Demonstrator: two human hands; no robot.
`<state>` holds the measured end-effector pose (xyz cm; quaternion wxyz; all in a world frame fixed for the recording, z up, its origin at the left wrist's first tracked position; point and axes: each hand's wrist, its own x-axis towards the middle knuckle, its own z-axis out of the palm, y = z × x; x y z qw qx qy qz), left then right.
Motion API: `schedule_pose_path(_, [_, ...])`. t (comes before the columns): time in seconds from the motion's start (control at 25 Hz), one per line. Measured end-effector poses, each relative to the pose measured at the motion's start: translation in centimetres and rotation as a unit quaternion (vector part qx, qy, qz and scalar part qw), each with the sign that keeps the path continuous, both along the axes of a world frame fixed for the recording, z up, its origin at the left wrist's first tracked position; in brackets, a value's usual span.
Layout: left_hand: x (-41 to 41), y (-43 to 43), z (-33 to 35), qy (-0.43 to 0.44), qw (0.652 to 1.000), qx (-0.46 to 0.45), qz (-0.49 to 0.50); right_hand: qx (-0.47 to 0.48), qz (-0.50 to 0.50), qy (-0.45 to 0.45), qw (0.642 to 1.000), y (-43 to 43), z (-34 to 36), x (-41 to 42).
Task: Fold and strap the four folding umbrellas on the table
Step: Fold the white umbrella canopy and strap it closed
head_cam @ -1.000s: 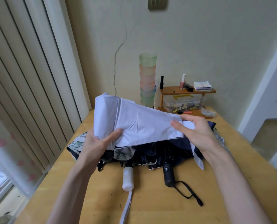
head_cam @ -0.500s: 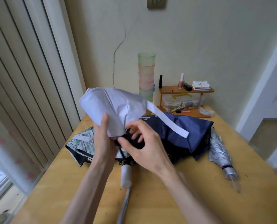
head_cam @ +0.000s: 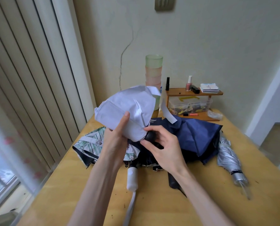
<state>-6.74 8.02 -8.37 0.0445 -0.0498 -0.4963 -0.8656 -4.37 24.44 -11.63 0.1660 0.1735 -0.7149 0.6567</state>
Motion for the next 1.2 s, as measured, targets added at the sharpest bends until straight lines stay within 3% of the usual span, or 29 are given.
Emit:
schedule_pose_path(0.32, [-1.3,-0.1,-1.1,0.007,0.996,0.085,0.012,-0.029,0.083,-0.099,0.991,0.8,-1.6,-1.2])
schedule_pose_path(0.76, [-1.1,0.6,-1.1,0.029,0.996,0.05,0.07,-0.032,0.119,-0.121,0.985,1.2,-0.9,-1.0])
schedule_pose_path(1.0, [-0.9,1.3,-1.7,0.042,0.995,0.078,0.054,0.0,0.126,-0.121,0.985,0.5,-1.0,-1.6])
schedule_pose_path(1.2, [-0.7,2.2,-1.3,0.008,0.989,0.108,0.098,-0.031,0.106,-0.12,0.987,-0.4,-1.5,-1.6])
